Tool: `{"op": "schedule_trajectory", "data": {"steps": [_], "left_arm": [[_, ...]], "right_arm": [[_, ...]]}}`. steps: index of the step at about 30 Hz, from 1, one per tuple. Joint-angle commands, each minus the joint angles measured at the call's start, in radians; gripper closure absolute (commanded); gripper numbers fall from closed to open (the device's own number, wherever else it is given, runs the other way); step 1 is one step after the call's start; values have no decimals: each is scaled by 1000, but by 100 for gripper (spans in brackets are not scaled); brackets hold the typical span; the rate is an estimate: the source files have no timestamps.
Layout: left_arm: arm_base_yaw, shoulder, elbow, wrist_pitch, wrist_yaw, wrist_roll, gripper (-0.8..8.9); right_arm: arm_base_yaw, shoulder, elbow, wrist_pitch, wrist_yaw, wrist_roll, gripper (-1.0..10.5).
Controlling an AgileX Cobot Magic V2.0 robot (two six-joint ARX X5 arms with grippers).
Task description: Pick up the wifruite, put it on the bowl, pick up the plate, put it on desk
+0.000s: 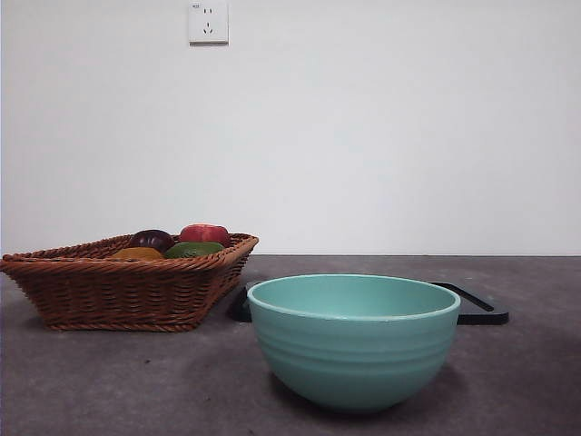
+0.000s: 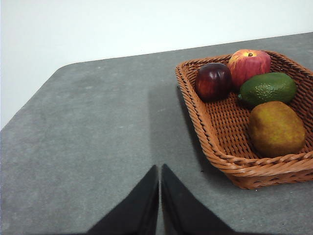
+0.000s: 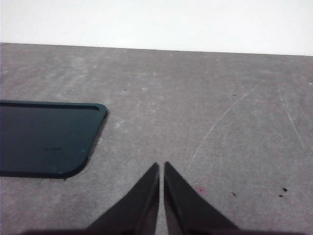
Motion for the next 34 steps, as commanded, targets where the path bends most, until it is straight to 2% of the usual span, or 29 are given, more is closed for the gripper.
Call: {"op": "schedule_trajectory", "data": {"steps": [1,34], "left_arm": [[3,-2,-20,-9,-3,-3,806],[3,-2,-20,-9,-3,-3,806]], "right_arm": [[3,-3,-5,-6,3,8,941],[3,-3,-5,8,3,8,941]]}}
